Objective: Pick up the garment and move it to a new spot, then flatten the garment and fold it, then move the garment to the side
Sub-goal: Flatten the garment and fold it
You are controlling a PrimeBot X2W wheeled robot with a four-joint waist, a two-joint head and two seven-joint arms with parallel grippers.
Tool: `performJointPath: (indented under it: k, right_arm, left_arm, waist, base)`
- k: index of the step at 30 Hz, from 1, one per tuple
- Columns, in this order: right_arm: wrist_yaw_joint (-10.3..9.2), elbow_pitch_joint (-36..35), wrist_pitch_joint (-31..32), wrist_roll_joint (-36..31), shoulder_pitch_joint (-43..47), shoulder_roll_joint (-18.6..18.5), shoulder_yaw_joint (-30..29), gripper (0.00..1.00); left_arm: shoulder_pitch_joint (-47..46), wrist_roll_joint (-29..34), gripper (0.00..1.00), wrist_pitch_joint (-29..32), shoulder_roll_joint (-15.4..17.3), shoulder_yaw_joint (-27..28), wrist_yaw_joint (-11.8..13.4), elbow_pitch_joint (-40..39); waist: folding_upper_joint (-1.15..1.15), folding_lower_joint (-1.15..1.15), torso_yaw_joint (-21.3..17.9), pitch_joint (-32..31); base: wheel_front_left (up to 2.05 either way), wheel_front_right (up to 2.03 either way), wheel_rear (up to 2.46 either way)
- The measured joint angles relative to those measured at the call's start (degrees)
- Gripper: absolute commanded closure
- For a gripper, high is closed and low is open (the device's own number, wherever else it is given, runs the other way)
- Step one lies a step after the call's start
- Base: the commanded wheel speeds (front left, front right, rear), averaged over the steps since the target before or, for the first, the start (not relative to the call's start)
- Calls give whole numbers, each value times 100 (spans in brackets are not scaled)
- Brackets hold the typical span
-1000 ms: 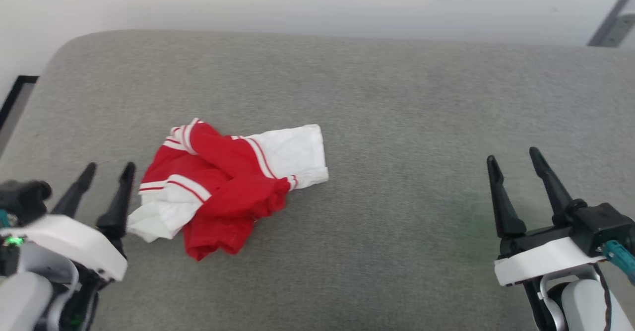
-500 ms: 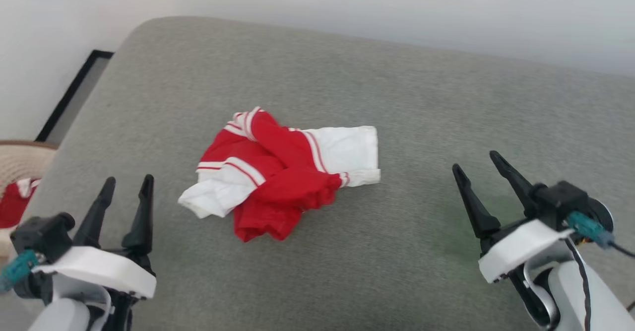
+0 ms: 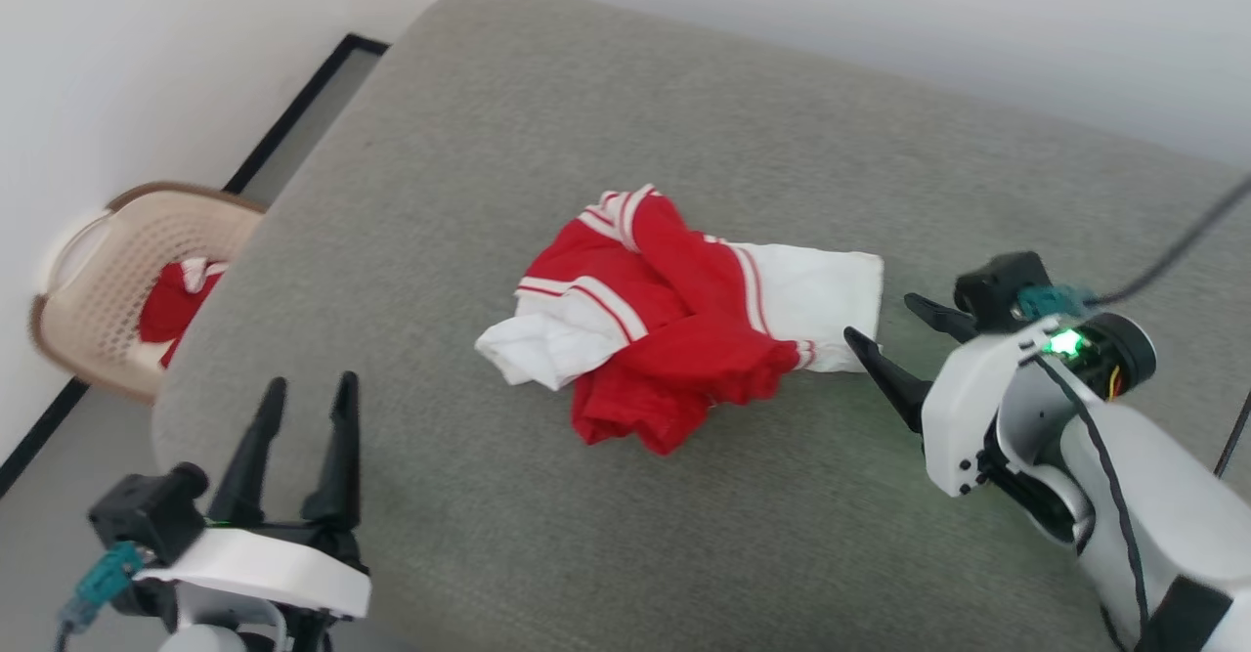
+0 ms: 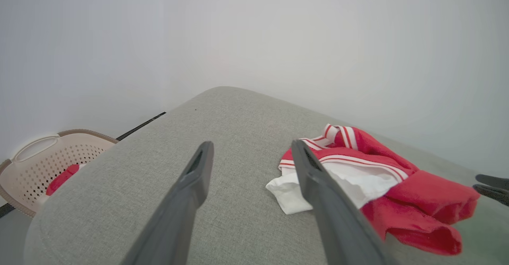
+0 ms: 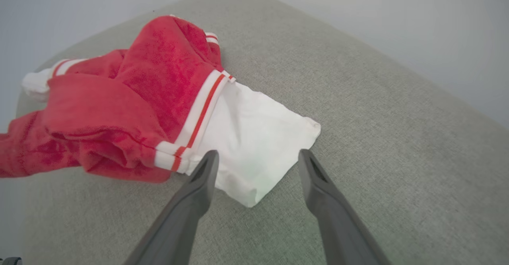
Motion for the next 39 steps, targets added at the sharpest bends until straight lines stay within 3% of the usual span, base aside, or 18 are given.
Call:
performJointPath:
  k: [9, 14, 15, 16, 23, 29, 30, 39]
  right_arm:
    - [0, 1077, 1362, 559, -1024, -293, 1287, 0]
    - [0, 1696, 1856, 802, -1518, -214, 1828, 2]
    - [1, 1772, 1920, 815, -1613, -205, 1954, 81]
    - [1, 1813, 1944, 829, -1691, -198, 2051, 100]
    - [16, 1649, 1906, 1210, -1912, -464, 2520, 100]
    - [15, 1073, 1942, 1569, -1845, -1265, 2604, 100]
    - [15, 862, 1945, 1634, -1758, -1533, 2559, 100]
    - [15, 376, 2330, 1931, -953, -2700, 1794, 100]
  left_arm:
    - [-13, 367, 0, 0, -603, 209, -250, 201]
    - [-46, 432, 0, 0, -784, 230, -275, 267]
    - [-60, 430, 0, 0, -805, 215, -276, 264]
    - [-78, 426, 0, 0, -822, 200, -276, 254]
    - [-36, 370, 0, 0, -810, 299, -276, 156]
    - [79, 338, 0, 1, -730, 449, -277, 85]
    - [114, 338, 0, 0, -700, 467, -277, 63]
    - [120, 324, 0, 0, -605, 454, -277, 38]
  waist:
    - [0, 0, 495, 180]
    - [0, 0, 603, 292]
    - [0, 0, 613, 309]
    - [0, 0, 617, 322]
    - [0, 0, 469, 314]
    - [0, 0, 212, 213]
    - [0, 0, 115, 178]
    - [0, 0, -253, 69]
  base:
    - [0, 0, 0]
    - [0, 0, 0]
    - [0, 0, 0]
    - [0, 0, 0]
    - [0, 0, 0]
    - [0, 0, 0]
    - [0, 0, 0]
    - [0, 0, 0]
